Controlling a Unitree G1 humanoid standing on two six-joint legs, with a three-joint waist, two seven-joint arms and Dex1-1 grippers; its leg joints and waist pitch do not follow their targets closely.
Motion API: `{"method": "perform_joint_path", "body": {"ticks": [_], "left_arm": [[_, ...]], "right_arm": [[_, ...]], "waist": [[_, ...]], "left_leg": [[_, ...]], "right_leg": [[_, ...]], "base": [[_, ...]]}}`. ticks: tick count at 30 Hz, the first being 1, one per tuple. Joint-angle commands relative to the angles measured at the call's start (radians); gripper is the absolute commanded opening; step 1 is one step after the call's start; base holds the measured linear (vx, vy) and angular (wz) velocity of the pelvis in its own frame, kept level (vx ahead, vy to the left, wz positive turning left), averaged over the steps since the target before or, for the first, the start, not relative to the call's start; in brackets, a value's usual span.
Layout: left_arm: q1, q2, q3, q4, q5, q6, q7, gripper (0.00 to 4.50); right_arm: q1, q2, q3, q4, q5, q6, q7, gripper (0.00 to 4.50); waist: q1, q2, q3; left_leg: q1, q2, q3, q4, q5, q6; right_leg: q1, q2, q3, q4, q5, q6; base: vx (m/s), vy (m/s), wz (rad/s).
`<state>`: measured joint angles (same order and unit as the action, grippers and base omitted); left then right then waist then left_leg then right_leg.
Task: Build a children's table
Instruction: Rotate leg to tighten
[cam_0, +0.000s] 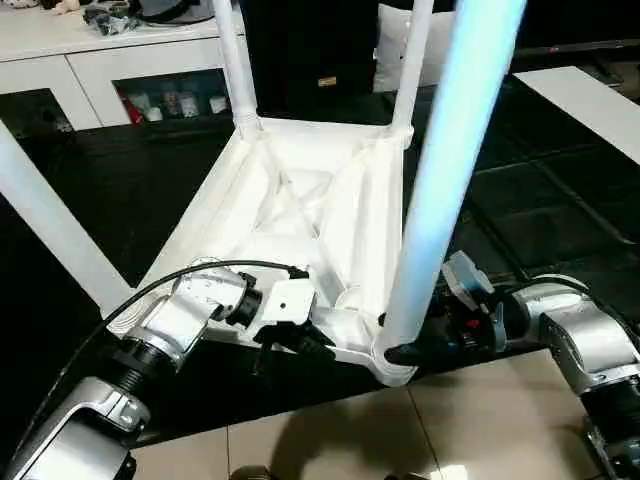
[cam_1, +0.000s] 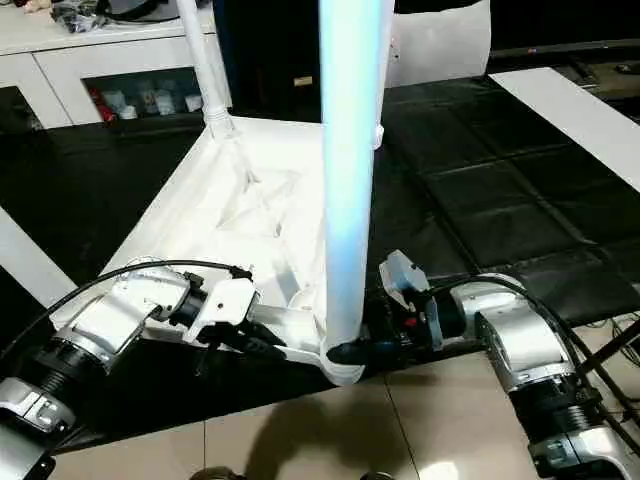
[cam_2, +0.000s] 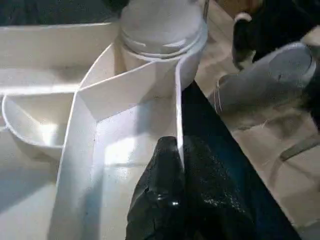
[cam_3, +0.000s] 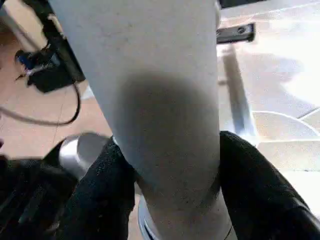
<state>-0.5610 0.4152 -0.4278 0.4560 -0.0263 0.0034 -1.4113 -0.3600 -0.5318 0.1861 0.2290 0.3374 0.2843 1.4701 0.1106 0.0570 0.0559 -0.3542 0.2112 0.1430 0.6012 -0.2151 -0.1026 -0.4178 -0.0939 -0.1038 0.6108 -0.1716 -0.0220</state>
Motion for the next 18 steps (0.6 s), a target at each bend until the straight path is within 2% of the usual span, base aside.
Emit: {"method": "perform_joint_path", "body": {"ticks": [1, 3, 4, 5, 7, 8, 10, 12, 13, 15, 16, 18], "left_arm": [[-0.021, -0.027, 0.043, -0.033, -0.031, 0.081, 0.065, 0.0], [-0.017, -0.031, 0.049, -0.042, -0.034, 0.102, 0.08, 0.0], [-0.011, -0.038, 0.056, -0.055, -0.035, 0.124, 0.105, 0.0], [-0.006, -0.046, 0.061, -0.067, -0.037, 0.144, 0.126, 0.0], [0.001, -0.062, 0.07, -0.083, -0.039, 0.172, 0.161, 0.0], [0.005, -0.076, 0.074, -0.097, -0.039, 0.193, 0.184, 0.0], [0.007, -0.083, 0.076, -0.106, -0.042, 0.204, 0.193, 0.0], [0.004, -0.117, 0.088, -0.119, -0.04, 0.239, 0.241, 0.0], [0.002, -0.128, 0.092, -0.12, -0.038, 0.25, 0.255, 0.0], [-0.003, -0.138, 0.097, -0.117, -0.035, 0.258, 0.273, 0.0], [-0.008, -0.149, 0.102, -0.111, -0.033, 0.264, 0.294, 0.0], [-0.031, -0.193, 0.121, -0.087, -0.025, 0.282, 0.379, 0.0]], "right_arm": [[0.009, 0.053, -0.019, -0.053, 0.021, 0.049, -0.121, 2.1], [0.01, 0.071, -0.024, -0.056, 0.004, 0.072, -0.179, 2.07], [0.008, 0.105, -0.036, -0.05, -0.026, 0.088, -0.273, 2.07], [0.007, 0.135, -0.047, -0.043, -0.051, 0.097, -0.353, 2.07], [0.007, 0.181, -0.062, -0.035, -0.08, 0.098, -0.457, 2.05], [0.005, 0.211, -0.07, -0.033, -0.096, 0.113, -0.525, 2.05], [0.006, 0.232, -0.075, -0.036, -0.105, 0.125, -0.568, 2.04], [0.01, 0.309, -0.085, -0.053, -0.133, 0.173, -0.713, 2.04], [0.011, 0.331, -0.088, -0.057, -0.142, 0.186, -0.758, 2.04], [0.009, 0.357, -0.093, -0.054, -0.152, 0.198, -0.807, 2.03], [0.002, 0.391, -0.103, -0.038, -0.168, 0.201, -0.874, 2.03], [-0.029, 0.515, -0.15, 0.037, -0.202, 0.182, -1.097, 2.03]], "waist": [[-0.007, -0.009, -0.053], [-0.013, -0.008, -0.049], [-0.016, -0.008, -0.048], [-0.025, -0.007, -0.045], [-0.042, -0.009, -0.045], [-0.055, -0.007, -0.045], [-0.072, -0.008, -0.045], [-0.078, -0.01, -0.046], [-0.084, -0.006, -0.046], [-0.086, -0.006, -0.047], [-0.086, -0.003, -0.048], [-0.096, -0.001, -0.046]], "left_leg": [[-0.013, 0.009, 0.016, -0.073, -0.135, 0.079], [-0.01, 0.006, 0.015, -0.078, -0.153, 0.059], [-0.01, 0.005, 0.015, -0.079, -0.156, 0.054], [-0.013, 0.003, 0.014, -0.082, -0.164, 0.04], [-0.023, -0.002, 0.008, -0.085, -0.162, 0.023], [-0.016, -0.003, 0.01, -0.085, -0.175, 0.024], [-0.02, -0.006, 0.009, -0.084, -0.171, 0.031], [-0.017, -0.005, 0.012, -0.081, -0.155, 0.043], [-0.021, -0.006, 0.011, -0.082, -0.136, 0.043], [-0.017, -0.006, 0.013, -0.081, -0.118, 0.044], [-0.016, -0.004, 0.012, -0.081, -0.117, 0.045], [-0.019, -0.004, 0.012, -0.084, -0.113, 0.033]], "right_leg": [[0.074, -0.043, 0.046, -0.081, -0.256, -0.206], [0.072, -0.041, 0.046, -0.088, -0.324, -0.177], [0.072, -0.041, 0.046, -0.089, -0.338, -0.169], [0.07, -0.041, 0.046, -0.091, -0.368, -0.155], [0.078, -0.042, 0.042, -0.093, -0.403, -0.129], [0.072, -0.04, 0.043, -0.099, -0.41, -0.126], [0.074, -0.038, 0.043, -0.099, -0.402, -0.129], [0.071, -0.037, 0.046, -0.098, -0.376, -0.137], [0.071, -0.037, 0.045, -0.097, -0.358, -0.145], [0.07, -0.034, 0.046, -0.093, -0.315, -0.155], [0.069, -0.035, 0.047, -0.092, -0.301, -0.163], [0.067, -0.036, 0.048, -0.088, -0.274, -0.177]], "base": [[0.0, 0.0, 0.0], [0.0, 0.0, 0.0], [0.0, 0.0, 0.0], [0.0, 0.0, 0.0], [0.0, 0.0, 0.0], [0.0, 0.0, 0.0], [0.0, 0.0, 0.0], [0.0, 0.0, 0.0], [0.0, 0.0, 0.0], [0.0, 0.0, 0.0], [0.0, 0.0, 0.0], [0.0, 0.0, 0.0]]}}
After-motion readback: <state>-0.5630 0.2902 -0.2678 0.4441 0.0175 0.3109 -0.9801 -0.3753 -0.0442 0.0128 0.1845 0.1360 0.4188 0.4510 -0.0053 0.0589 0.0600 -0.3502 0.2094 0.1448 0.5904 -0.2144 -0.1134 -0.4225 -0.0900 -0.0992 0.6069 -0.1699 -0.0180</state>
